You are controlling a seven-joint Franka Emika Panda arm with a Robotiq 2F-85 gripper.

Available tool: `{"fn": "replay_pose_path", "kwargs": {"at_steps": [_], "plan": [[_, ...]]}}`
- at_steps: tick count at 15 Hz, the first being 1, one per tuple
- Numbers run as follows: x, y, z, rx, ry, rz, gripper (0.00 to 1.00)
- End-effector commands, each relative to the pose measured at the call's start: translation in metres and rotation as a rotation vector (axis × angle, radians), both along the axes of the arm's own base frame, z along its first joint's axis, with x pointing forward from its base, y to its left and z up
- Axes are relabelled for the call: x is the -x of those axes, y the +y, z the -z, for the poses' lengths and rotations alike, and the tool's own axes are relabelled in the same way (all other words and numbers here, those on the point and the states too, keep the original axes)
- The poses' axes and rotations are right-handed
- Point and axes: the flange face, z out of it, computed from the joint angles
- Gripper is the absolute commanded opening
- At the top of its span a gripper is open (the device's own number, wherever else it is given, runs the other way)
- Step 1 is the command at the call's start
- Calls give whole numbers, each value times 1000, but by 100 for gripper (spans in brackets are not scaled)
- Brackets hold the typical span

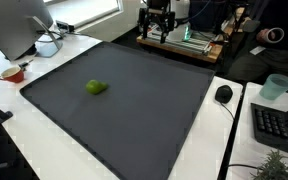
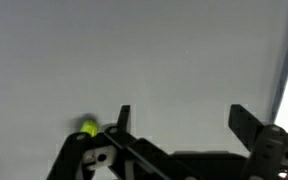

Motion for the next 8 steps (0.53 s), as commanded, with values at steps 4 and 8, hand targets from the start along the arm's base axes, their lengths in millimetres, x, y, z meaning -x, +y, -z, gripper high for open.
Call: {"fn": "replay_pose_path", "kwargs": {"at_steps": [4,8], "plan": [[2,-15,34,-30,-2,115,100],[0,-18,38,-25,-45,145,100]]}}
